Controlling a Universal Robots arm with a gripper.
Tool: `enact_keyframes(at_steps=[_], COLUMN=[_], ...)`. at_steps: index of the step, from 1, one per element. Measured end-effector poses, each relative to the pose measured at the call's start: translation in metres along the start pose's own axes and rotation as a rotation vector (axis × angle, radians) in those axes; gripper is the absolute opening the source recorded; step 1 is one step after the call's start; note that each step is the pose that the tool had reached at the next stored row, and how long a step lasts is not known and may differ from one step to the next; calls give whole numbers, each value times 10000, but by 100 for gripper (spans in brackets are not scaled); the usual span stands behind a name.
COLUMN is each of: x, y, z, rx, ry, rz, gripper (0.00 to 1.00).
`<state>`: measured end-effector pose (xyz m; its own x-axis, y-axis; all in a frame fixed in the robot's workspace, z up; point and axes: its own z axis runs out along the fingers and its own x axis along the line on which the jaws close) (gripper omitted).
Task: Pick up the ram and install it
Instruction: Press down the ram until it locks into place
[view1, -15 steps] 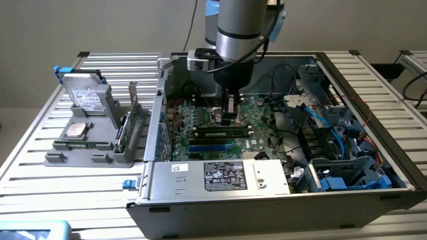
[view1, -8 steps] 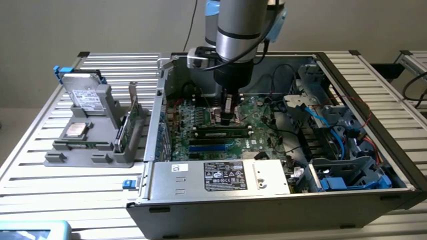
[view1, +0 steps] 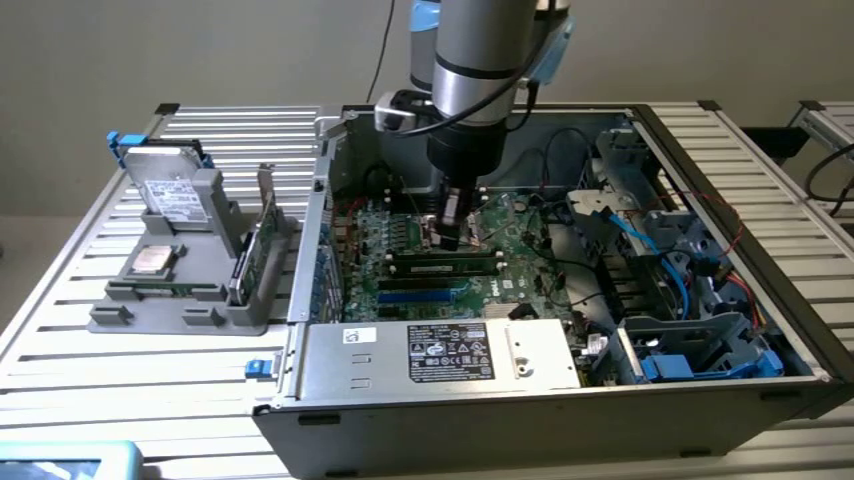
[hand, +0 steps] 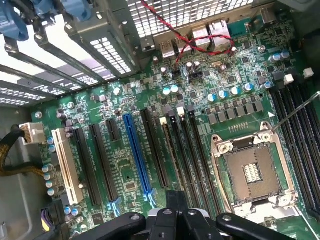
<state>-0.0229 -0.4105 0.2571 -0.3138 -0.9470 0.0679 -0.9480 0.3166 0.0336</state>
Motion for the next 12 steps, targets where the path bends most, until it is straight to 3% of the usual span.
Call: enact_keyframes(at_steps=[12], x=[-1], y=[0], z=[7], rx=[-102], ry=[-62], rz=[1706], gripper=[11])
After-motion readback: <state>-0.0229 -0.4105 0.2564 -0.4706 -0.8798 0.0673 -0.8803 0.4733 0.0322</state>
